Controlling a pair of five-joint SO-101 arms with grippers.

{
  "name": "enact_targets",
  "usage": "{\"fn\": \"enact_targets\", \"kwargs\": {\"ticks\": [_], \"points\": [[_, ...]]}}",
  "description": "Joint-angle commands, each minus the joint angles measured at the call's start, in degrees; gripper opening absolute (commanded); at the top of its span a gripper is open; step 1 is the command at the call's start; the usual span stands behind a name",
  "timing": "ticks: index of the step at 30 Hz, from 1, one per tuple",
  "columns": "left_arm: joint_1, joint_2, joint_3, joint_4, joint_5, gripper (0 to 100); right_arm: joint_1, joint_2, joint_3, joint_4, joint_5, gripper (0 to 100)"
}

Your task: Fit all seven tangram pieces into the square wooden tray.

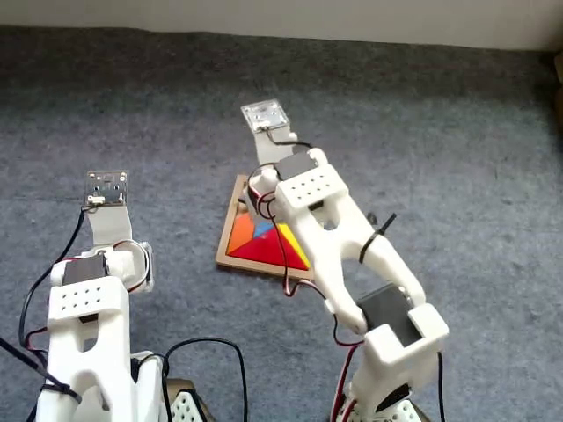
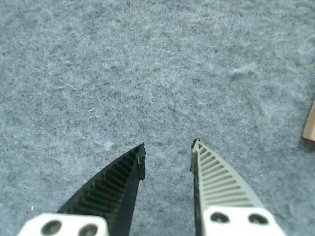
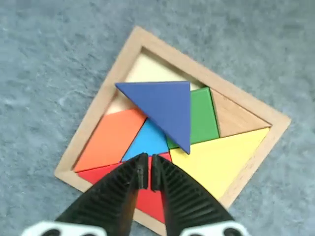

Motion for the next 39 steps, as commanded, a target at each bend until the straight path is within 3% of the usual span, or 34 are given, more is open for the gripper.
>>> {"fn": "enact_targets", "kwargs": {"ticks": [1,10,39], "points": [[-0.5,-0.8,-0.1,-0.9,-0.4,17,0.0,2.0,-2.0,0.2,-1.3,2.2],[-0.5,-0.8,-0.1,-0.9,-0.4,17,4.3,4.4,-2.1,-0.2,-1.0,2.2],[-0.5,-0.8,-0.1,-0.9,-0.4,17,6.0,8.2,-2.1,-12.6,-0.9,2.6]]}}
